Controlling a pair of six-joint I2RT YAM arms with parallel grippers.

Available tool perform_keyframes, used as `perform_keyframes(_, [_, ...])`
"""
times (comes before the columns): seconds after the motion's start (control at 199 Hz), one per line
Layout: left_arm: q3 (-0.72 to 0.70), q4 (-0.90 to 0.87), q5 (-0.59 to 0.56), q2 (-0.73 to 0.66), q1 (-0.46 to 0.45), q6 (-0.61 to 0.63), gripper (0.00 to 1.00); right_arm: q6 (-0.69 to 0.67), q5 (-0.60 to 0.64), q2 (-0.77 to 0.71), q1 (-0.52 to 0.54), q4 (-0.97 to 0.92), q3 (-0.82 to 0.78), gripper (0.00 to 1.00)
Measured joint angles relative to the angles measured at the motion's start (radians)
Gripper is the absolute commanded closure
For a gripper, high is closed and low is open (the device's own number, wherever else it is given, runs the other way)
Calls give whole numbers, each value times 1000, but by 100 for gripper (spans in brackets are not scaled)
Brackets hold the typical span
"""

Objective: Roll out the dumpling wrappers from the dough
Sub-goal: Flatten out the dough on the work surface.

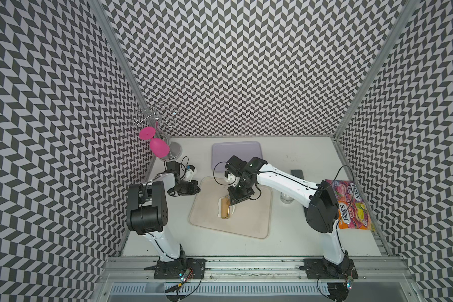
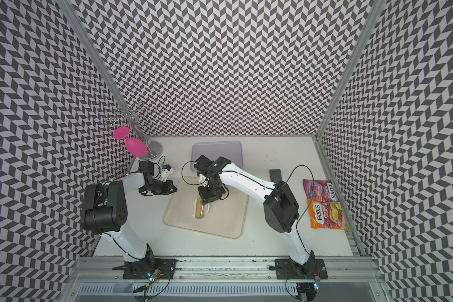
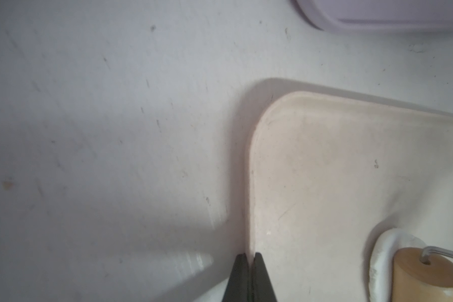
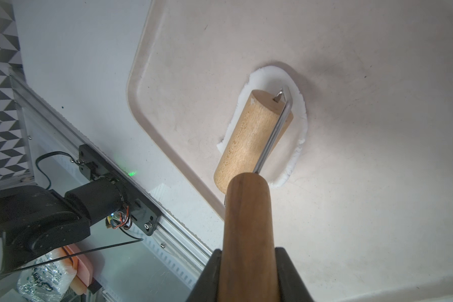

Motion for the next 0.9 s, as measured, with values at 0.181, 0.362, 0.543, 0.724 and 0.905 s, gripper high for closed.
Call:
perform_keyframes(0.181, [0, 0, 0, 0, 0, 0, 100, -8, -78, -3, -35, 35, -35, 100])
perform_keyframes(0.362, [0, 0, 0, 0, 0, 0, 100, -8, -111, 13, -44, 45, -35, 100])
perform_keyframes(0.543, [0, 0, 0, 0, 0, 0, 100, -7, -113, 24, -43, 49, -31, 100])
perform_keyframes(0.724, [0, 0, 0, 0, 0, 0, 100, -6, -94, 22, -32, 53, -30, 100])
perform_keyframes(0.905, [0, 0, 0, 0, 0, 0, 100, -7, -74, 15, -19, 49, -16, 100])
